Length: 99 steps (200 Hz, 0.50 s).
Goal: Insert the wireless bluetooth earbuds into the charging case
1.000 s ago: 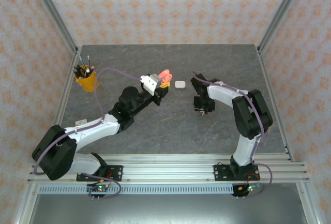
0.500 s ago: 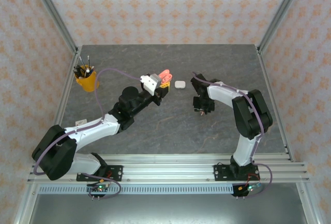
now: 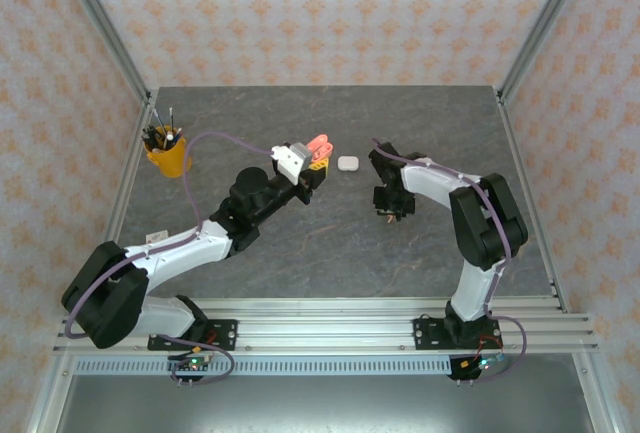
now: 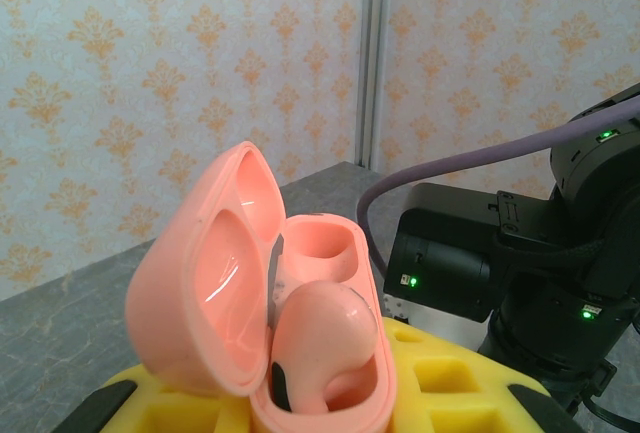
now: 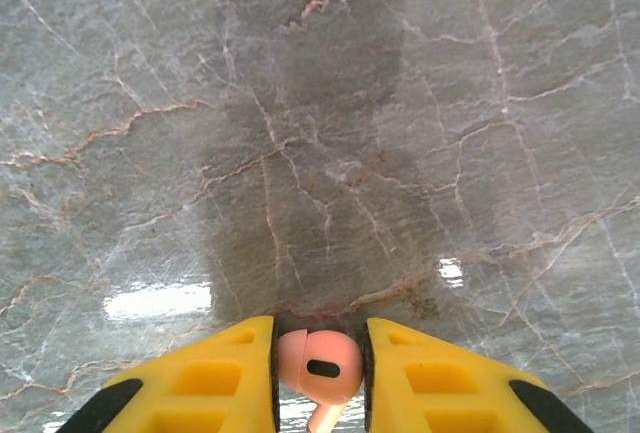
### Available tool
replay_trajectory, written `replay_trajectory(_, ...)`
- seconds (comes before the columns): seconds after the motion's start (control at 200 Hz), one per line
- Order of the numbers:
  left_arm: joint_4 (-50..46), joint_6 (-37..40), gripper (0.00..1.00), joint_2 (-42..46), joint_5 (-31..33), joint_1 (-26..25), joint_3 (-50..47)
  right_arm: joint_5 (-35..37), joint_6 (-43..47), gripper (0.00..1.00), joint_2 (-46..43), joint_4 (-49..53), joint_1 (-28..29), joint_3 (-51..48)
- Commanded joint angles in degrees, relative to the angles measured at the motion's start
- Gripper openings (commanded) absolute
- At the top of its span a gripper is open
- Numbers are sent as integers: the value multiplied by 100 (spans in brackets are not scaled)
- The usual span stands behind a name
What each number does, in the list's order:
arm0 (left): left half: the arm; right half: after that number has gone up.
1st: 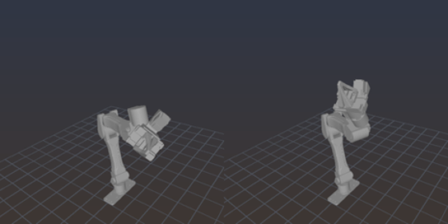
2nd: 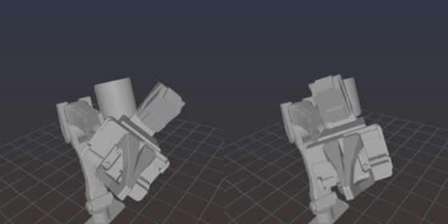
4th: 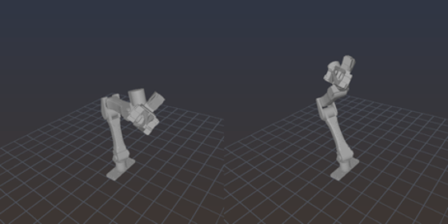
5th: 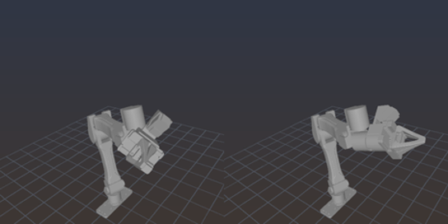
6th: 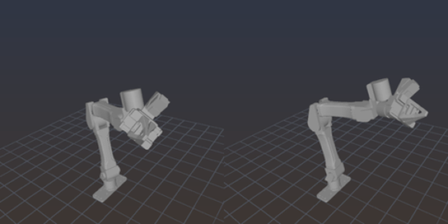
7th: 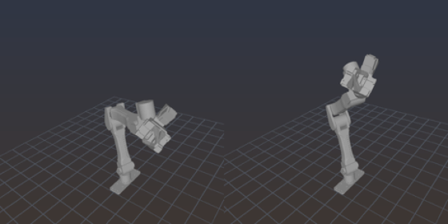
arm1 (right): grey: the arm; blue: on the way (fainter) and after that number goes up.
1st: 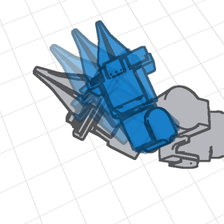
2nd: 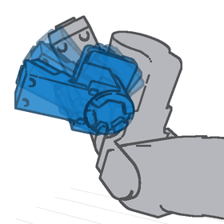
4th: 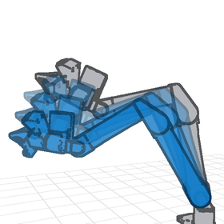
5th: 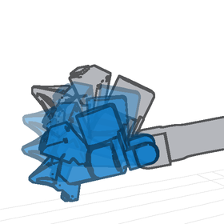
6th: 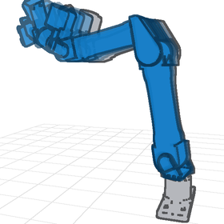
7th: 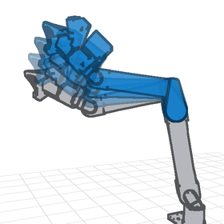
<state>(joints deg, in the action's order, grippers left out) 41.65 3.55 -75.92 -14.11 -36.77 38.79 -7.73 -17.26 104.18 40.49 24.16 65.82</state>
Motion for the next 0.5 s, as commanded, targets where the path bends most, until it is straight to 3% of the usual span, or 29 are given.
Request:
replay_trajectory(0.0, 195, 67, 0, -72, 92, -32, 59, 235, 102, 25, -288, 18, -28, -124)
replay_trajectory(0.49, 151, 93, 0, -121, 64, -32, 138, 487, 341, 25, -2211, -1236, -21, -971)
